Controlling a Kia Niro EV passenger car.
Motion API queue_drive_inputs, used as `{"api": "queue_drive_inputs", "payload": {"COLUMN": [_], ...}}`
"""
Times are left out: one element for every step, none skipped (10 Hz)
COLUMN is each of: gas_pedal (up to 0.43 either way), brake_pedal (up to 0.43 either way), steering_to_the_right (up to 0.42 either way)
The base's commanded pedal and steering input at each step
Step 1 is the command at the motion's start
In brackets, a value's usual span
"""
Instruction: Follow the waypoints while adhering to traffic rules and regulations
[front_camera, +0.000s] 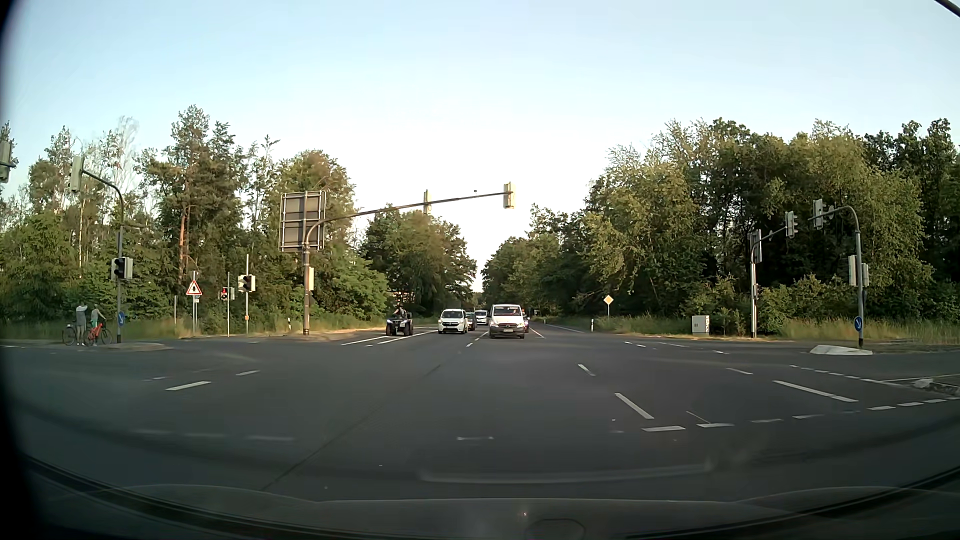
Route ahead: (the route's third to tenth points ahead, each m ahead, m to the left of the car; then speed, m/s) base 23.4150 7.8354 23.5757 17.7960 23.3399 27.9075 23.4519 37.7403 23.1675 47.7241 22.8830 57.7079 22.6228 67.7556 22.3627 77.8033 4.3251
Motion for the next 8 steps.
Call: {"api": "queue_drive_inputs", "payload": {"gas_pedal": [0.358, 0.358, 0.350, 0.339, 0.319, 0.311, 0.311, 0.299], "brake_pedal": [0.024, 0.024, 0.024, 0.024, 0.024, 0.024, 0.018, 0.018], "steering_to_the_right": [-0.003, -0.004, -0.009, -0.022, -0.042, -0.062, -0.084, -0.100]}}
